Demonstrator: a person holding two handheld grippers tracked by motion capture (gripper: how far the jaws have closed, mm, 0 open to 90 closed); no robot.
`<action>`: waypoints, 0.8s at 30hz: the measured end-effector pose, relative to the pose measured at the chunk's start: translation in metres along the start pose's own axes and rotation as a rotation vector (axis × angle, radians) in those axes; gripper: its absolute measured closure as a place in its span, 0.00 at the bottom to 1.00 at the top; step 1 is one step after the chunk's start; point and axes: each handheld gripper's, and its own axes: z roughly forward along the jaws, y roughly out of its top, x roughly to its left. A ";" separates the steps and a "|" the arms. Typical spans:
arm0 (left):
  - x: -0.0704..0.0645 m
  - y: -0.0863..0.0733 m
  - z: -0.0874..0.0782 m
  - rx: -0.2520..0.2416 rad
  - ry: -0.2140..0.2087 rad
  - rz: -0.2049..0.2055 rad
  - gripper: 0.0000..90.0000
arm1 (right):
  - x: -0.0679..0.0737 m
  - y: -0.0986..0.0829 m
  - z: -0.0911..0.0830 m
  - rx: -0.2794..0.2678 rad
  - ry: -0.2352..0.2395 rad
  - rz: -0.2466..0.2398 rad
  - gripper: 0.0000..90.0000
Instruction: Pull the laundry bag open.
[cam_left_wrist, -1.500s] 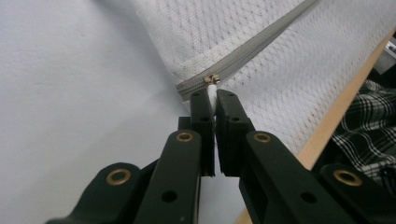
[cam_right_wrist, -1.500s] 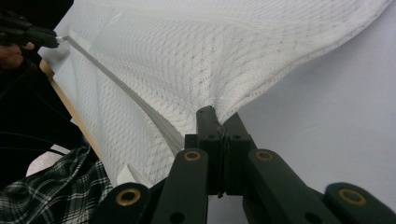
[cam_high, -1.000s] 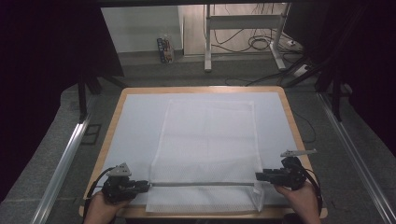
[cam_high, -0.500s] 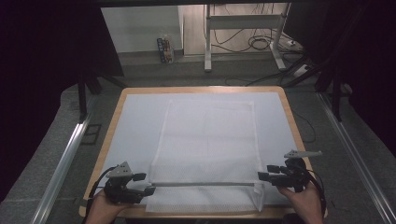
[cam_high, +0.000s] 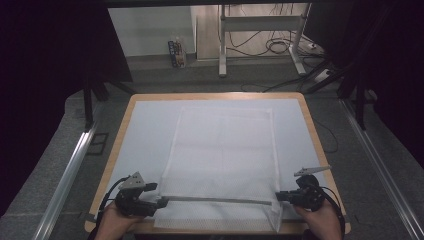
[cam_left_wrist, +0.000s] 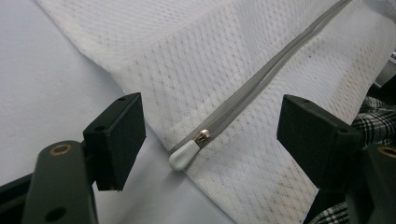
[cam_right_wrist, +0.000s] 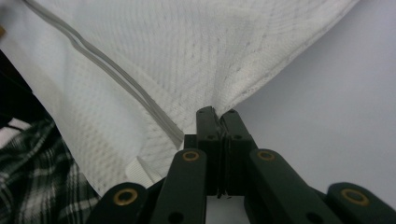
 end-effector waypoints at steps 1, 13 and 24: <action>0.000 0.000 0.001 0.002 0.001 -0.002 0.26 | 0.000 -0.002 0.001 0.014 -0.005 -0.001 0.95; -0.007 0.006 -0.001 -0.012 0.091 0.021 0.12 | 0.004 -0.005 -0.018 -0.148 -0.104 -0.079 0.37; 0.003 -0.007 -0.013 0.047 0.314 0.065 0.04 | 0.000 -0.020 -0.028 -0.239 -0.196 -0.107 0.10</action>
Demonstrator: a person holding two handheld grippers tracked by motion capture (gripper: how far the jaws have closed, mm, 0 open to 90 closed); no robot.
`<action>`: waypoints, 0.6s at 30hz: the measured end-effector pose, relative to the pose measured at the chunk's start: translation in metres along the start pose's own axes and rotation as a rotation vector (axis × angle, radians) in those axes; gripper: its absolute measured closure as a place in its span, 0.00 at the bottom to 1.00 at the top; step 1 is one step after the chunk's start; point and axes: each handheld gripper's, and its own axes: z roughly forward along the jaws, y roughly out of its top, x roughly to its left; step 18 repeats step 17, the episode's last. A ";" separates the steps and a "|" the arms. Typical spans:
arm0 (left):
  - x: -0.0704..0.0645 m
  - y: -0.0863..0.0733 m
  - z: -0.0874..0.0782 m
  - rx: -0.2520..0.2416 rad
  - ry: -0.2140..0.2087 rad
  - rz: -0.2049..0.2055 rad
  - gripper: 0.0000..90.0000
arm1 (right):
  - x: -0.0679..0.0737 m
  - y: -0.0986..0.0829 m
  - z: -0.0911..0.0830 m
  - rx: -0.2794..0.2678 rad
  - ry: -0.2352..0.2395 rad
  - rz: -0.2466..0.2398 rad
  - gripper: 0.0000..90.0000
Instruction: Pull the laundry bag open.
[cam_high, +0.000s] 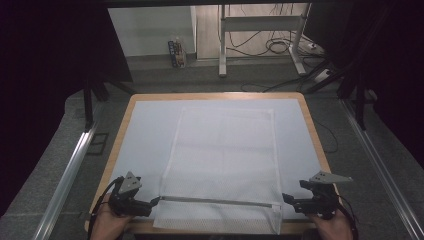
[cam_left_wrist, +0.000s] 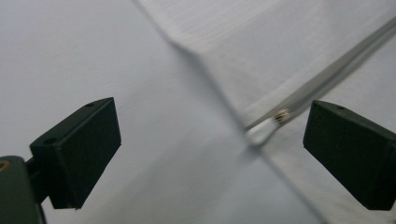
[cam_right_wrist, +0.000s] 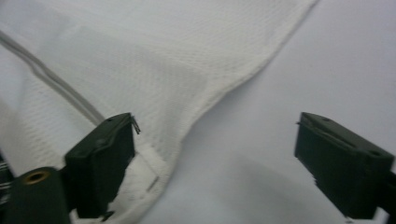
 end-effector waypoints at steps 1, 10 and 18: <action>0.003 -0.003 0.000 0.000 0.034 0.011 0.03 | 0.000 -0.002 0.002 0.008 -0.033 -0.022 0.06; 0.008 -0.012 0.005 0.002 0.097 -0.010 0.01 | -0.001 -0.006 0.015 0.086 -0.031 -0.045 0.05; 0.010 -0.012 0.006 -0.002 0.094 -0.043 0.02 | -0.003 -0.006 0.016 0.091 -0.025 -0.039 0.05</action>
